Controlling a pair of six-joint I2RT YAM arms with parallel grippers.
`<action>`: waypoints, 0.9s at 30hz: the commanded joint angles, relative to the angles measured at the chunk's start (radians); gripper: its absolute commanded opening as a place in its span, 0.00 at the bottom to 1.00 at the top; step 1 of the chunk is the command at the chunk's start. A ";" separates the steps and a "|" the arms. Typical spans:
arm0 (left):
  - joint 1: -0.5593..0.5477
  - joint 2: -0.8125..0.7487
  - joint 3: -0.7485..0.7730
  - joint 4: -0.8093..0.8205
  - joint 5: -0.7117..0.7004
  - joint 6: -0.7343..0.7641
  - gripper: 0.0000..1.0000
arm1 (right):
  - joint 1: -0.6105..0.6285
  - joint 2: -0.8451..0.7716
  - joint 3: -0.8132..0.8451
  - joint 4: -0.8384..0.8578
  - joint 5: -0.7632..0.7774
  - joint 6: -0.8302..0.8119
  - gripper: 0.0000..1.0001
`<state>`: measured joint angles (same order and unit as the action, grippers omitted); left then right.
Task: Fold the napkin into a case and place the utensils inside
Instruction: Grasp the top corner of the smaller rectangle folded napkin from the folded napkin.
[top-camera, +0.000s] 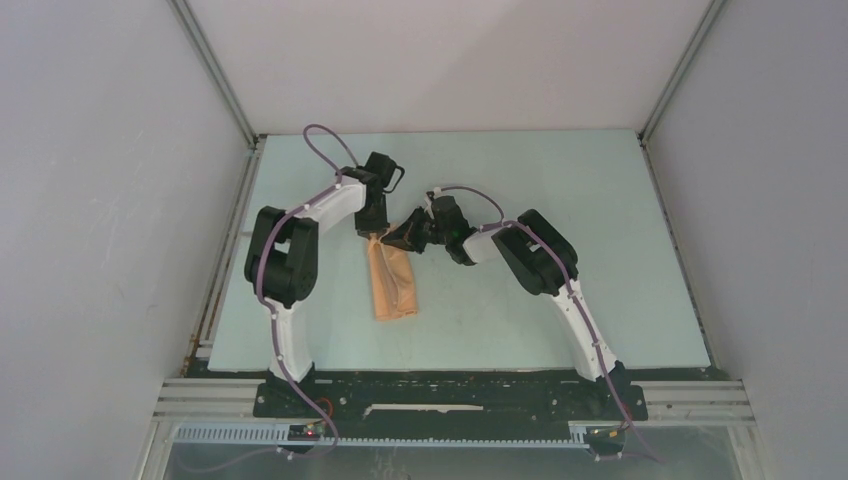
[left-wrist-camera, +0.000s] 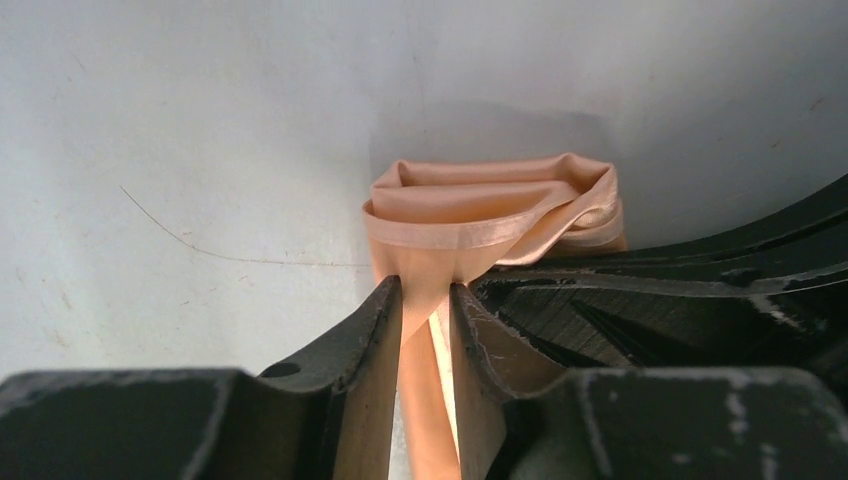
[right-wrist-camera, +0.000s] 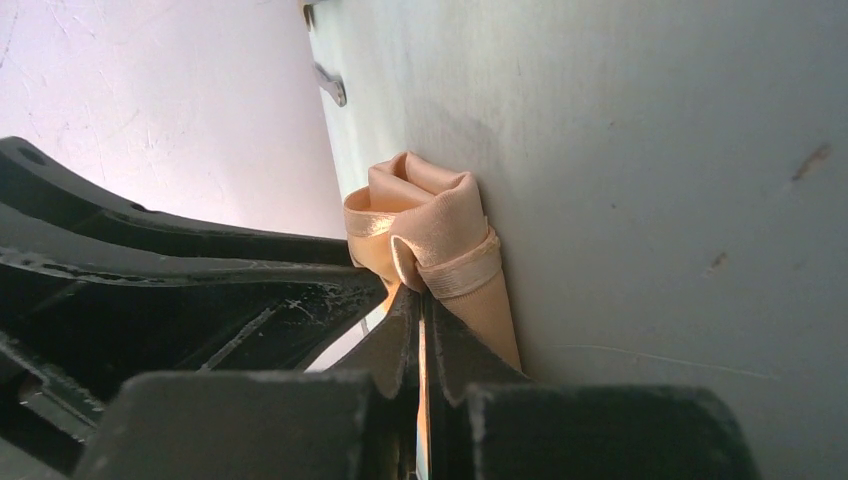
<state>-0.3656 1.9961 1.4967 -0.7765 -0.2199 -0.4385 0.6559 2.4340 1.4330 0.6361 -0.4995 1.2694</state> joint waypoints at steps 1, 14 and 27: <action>-0.022 0.020 0.069 -0.021 -0.063 0.022 0.32 | -0.001 -0.037 -0.013 0.005 0.004 -0.014 0.00; -0.039 0.059 0.098 -0.036 -0.092 0.035 0.31 | -0.001 -0.030 -0.012 0.008 0.005 -0.005 0.00; -0.036 -0.057 0.031 0.021 -0.069 0.060 0.00 | 0.007 -0.015 0.018 0.005 -0.006 -0.010 0.00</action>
<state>-0.3992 2.0388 1.5497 -0.7887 -0.2913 -0.4049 0.6563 2.4340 1.4330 0.6365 -0.4999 1.2701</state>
